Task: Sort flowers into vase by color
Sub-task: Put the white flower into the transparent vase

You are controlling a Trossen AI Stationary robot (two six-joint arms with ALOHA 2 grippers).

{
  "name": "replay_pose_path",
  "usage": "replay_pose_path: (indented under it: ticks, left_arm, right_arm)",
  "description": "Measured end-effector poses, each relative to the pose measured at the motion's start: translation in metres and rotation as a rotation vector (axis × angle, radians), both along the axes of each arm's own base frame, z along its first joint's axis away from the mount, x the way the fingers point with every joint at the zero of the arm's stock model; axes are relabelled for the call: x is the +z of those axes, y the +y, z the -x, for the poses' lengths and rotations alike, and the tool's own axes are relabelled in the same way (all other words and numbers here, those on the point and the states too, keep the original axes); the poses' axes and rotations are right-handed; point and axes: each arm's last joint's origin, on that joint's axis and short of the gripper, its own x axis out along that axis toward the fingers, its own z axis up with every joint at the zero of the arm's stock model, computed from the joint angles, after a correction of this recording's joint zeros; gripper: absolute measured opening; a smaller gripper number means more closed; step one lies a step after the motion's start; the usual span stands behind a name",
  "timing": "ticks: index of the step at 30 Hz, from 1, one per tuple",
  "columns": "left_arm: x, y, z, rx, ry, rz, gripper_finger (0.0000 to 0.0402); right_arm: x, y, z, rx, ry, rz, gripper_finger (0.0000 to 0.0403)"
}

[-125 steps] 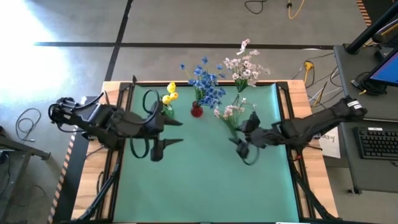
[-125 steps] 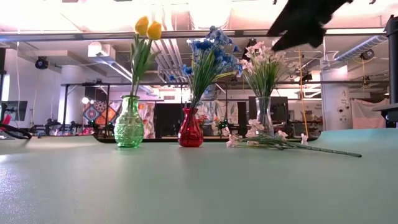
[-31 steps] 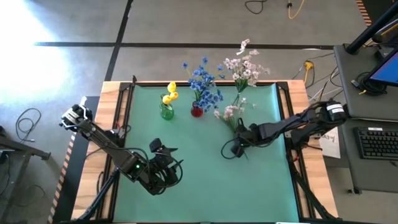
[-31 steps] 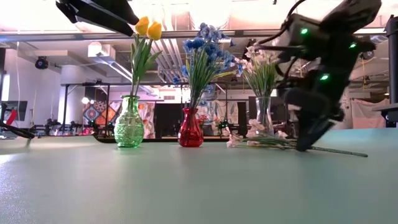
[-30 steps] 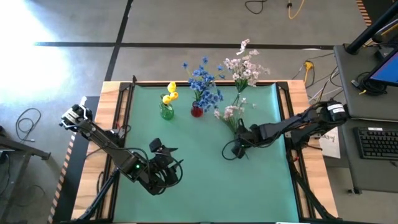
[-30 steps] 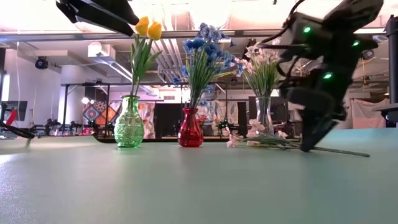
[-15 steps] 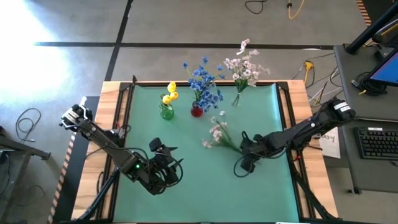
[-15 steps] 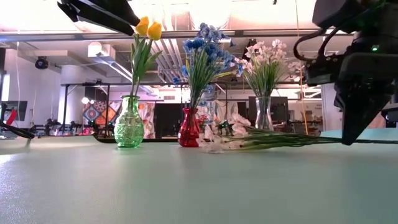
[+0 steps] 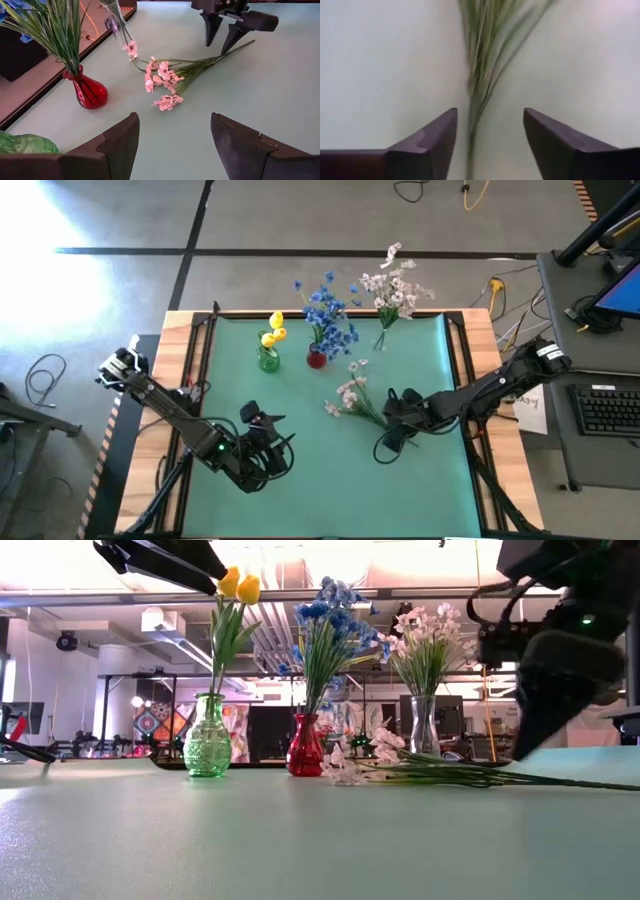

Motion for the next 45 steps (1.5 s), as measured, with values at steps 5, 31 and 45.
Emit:
replay_pose_path:
  ticks: [5,31,45]
  left_arm:
    - [0.0,0.0,0.0,0.002,-0.002,-0.002,0.023]
    - [0.001,0.0,-0.001,-0.011,0.006,-0.024,0.023]
    - [0.001,0.001,-0.001,-0.006,-0.002,-0.014,0.023]
  right_arm:
    - [0.001,-0.001,-0.01,0.074,-0.136,0.08,0.0276]
    - [-0.044,-0.018,-0.034,0.014,-0.126,0.12,0.0128]
    - [0.011,-0.007,-0.013,0.072,-0.332,0.026,0.0019]
